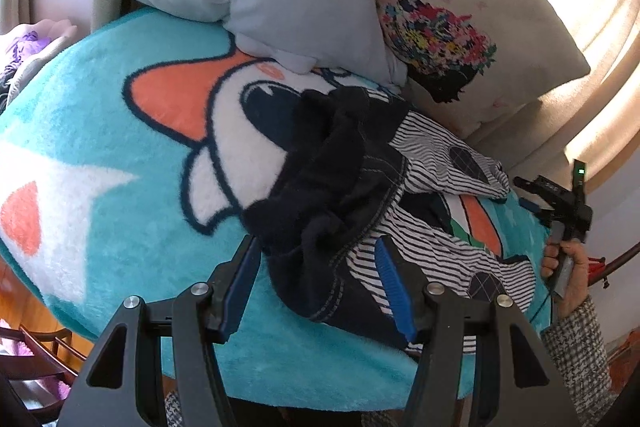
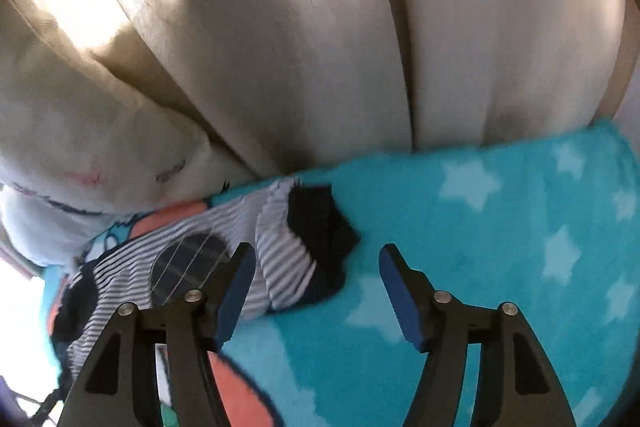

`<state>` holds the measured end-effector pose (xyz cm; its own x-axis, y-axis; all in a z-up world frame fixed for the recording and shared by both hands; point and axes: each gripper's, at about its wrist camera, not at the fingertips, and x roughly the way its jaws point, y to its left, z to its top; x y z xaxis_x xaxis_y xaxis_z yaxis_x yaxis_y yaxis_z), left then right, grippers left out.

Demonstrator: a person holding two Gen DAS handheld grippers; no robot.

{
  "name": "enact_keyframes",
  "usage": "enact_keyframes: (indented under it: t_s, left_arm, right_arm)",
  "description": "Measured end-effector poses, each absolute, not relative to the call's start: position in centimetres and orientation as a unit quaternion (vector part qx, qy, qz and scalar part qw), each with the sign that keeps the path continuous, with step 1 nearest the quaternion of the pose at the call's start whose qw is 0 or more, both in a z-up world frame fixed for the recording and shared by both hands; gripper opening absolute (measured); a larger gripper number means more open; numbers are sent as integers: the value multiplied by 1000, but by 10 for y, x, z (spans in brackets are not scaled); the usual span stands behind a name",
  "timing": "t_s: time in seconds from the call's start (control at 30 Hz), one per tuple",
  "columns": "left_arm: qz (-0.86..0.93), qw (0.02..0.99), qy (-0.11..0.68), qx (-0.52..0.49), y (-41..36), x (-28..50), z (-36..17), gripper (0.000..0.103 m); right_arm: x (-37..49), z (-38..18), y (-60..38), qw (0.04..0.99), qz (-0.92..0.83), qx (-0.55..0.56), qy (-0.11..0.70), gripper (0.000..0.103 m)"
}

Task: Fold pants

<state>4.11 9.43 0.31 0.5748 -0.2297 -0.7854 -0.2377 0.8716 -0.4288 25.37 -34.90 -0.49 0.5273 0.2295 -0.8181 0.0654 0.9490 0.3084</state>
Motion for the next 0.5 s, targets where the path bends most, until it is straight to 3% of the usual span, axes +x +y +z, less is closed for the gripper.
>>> enact_keyframes:
  t_s: [0.1, 0.13, 0.17, 0.2, 0.23, 0.5]
  left_arm:
    - [3, 854, 457, -250, 92, 36, 8, 58]
    - [5, 855, 455, -250, 92, 34, 10, 58]
    - [8, 856, 452, -251, 93, 31, 13, 58]
    - [9, 857, 450, -252, 94, 29, 15, 58]
    - [12, 858, 447, -252, 95, 27, 17, 58]
    - [4, 857, 449, -252, 89, 24, 14, 62]
  right_arm:
    - [267, -28, -346, 844, 55, 185, 500, 69]
    - [267, -33, -346, 839, 64, 200, 501, 64]
    - [269, -37, -345, 834, 72, 212, 504, 53]
    - [271, -38, -343, 829, 81, 222, 507, 20]
    - [271, -36, -341, 825, 88, 231, 508, 14]
    - [199, 22, -346, 843, 97, 233, 476, 13]
